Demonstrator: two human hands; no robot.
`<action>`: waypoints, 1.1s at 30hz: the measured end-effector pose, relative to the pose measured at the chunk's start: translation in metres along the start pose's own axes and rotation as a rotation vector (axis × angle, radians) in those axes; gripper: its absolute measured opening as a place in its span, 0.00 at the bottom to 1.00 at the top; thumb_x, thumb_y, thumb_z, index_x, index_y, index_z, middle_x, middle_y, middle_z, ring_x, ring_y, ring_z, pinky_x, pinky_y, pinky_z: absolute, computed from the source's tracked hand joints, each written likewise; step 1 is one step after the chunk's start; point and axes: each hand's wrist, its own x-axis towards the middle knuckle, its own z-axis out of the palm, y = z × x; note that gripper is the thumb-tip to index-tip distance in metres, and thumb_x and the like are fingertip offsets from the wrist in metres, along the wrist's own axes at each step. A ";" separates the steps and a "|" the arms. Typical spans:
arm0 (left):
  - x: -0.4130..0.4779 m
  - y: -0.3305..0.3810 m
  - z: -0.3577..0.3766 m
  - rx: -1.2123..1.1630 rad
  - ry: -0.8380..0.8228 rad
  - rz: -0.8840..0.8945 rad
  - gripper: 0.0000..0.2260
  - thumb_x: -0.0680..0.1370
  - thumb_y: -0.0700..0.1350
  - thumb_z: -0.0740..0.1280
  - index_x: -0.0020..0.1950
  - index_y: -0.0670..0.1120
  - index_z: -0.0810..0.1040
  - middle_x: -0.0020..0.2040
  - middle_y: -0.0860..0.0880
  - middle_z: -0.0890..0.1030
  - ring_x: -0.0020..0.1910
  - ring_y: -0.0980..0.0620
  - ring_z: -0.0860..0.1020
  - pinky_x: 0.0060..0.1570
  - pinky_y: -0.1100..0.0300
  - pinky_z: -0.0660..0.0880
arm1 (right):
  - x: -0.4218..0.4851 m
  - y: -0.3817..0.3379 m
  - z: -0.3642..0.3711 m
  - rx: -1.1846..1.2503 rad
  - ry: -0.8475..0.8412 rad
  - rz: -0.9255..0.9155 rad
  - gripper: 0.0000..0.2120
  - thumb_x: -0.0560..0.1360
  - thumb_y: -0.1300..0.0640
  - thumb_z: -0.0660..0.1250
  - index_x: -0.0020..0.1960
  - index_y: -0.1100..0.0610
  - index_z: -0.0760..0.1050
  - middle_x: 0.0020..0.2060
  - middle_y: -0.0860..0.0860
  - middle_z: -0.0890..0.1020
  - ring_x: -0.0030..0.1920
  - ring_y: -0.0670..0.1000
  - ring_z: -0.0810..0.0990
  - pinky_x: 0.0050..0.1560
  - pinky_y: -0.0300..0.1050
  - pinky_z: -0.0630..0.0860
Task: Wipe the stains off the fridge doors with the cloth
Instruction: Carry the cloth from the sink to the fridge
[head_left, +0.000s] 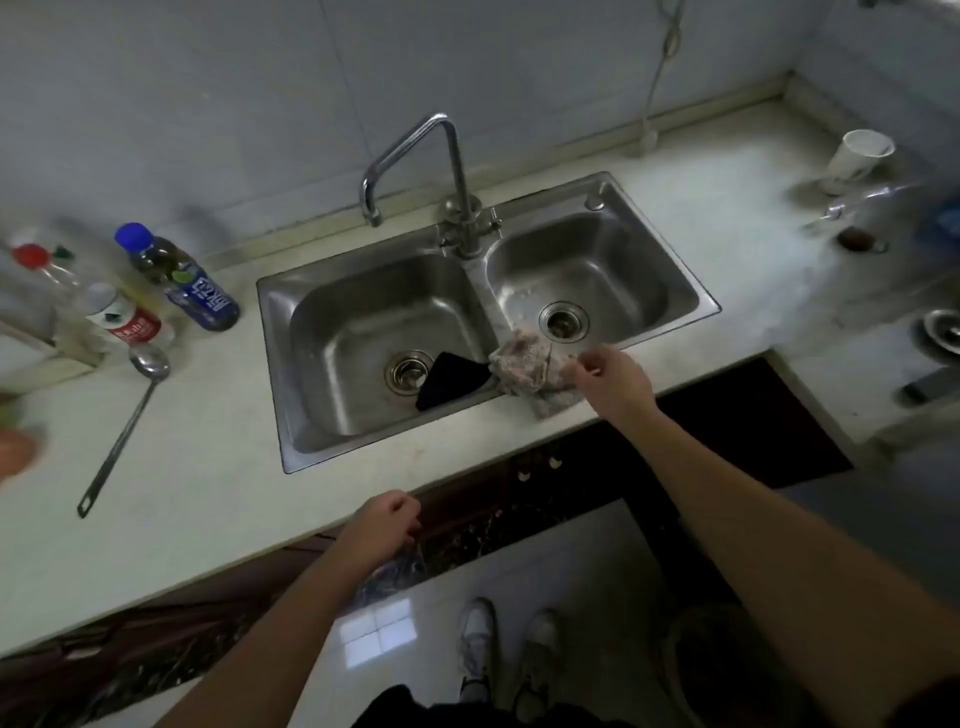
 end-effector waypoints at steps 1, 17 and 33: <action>0.005 -0.001 0.001 0.010 0.009 0.011 0.10 0.80 0.48 0.63 0.44 0.46 0.80 0.45 0.41 0.85 0.43 0.39 0.86 0.49 0.40 0.81 | 0.018 -0.003 0.008 -0.009 0.023 0.005 0.17 0.78 0.47 0.69 0.62 0.56 0.80 0.55 0.52 0.84 0.56 0.55 0.81 0.52 0.44 0.72; 0.007 -0.048 -0.014 -0.021 0.036 -0.089 0.11 0.72 0.53 0.63 0.36 0.49 0.79 0.34 0.47 0.81 0.35 0.46 0.79 0.43 0.46 0.77 | 0.056 0.008 0.061 -0.274 -0.147 0.123 0.29 0.73 0.39 0.72 0.63 0.59 0.73 0.57 0.59 0.78 0.59 0.62 0.78 0.54 0.52 0.74; -0.057 -0.129 -0.005 -0.112 -0.067 -0.310 0.12 0.83 0.44 0.60 0.53 0.38 0.80 0.48 0.38 0.82 0.36 0.44 0.78 0.37 0.59 0.68 | -0.170 0.071 0.055 0.254 -0.212 0.245 0.07 0.77 0.58 0.74 0.46 0.55 0.75 0.41 0.49 0.78 0.42 0.47 0.77 0.35 0.34 0.72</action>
